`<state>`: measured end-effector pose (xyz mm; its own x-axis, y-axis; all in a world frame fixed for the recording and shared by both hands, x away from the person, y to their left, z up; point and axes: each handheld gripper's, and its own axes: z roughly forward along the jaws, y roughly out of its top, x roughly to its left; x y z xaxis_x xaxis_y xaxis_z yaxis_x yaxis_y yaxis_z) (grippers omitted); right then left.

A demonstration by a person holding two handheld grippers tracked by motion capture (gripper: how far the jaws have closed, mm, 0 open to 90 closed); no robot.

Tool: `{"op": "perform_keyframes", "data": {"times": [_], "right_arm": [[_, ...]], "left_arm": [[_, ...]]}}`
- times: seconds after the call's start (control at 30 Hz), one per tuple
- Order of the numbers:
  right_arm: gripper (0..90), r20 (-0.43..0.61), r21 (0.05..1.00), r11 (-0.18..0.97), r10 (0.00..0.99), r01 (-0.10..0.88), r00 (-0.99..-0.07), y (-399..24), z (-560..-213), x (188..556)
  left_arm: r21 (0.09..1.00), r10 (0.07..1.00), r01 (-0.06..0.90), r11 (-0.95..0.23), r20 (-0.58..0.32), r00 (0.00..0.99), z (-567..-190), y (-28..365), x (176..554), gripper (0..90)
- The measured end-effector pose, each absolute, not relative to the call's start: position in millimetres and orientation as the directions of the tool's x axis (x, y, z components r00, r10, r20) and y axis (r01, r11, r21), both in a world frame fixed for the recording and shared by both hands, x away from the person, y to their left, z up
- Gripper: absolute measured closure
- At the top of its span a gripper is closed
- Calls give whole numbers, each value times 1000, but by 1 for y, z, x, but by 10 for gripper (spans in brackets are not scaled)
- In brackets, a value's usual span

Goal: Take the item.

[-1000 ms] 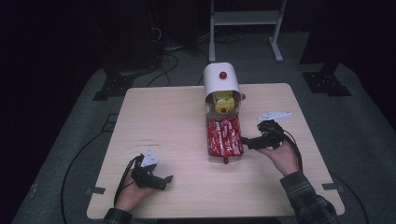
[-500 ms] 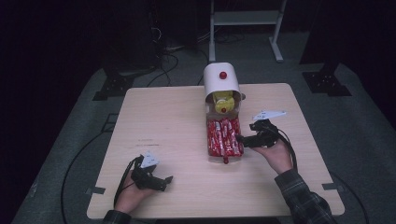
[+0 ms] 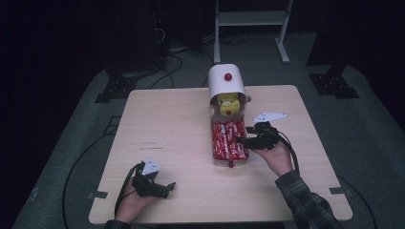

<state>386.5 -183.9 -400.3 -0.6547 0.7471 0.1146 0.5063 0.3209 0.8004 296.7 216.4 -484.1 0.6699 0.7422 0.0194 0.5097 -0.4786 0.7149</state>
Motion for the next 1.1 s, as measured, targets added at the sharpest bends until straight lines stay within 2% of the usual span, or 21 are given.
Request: {"op": "perform_keyframes", "data": {"times": [0.43, 0.8, 1.0, 1.1], "right_arm": [[527, 116, 791, 354, 713, 499, -691, -168, -412, 385], [631, 101, 783, 373, 714, 498, -693, -160, -420, 387], [673, 63, 784, 384, 732, 488, -678, -153, -425, 384], [727, 38, 780, 398, 740, 483, -672, -151, -425, 383]], "left_arm": [[715, 745, 511, -478, 20, 667, -484, 217, 295, 0], [714, 744, 511, -479, 21, 668, -484, 217, 295, 0], [714, 744, 511, -479, 20, 668, -484, 217, 295, 0], [714, 744, 511, -479, 20, 668, -484, 217, 295, 0]]}}
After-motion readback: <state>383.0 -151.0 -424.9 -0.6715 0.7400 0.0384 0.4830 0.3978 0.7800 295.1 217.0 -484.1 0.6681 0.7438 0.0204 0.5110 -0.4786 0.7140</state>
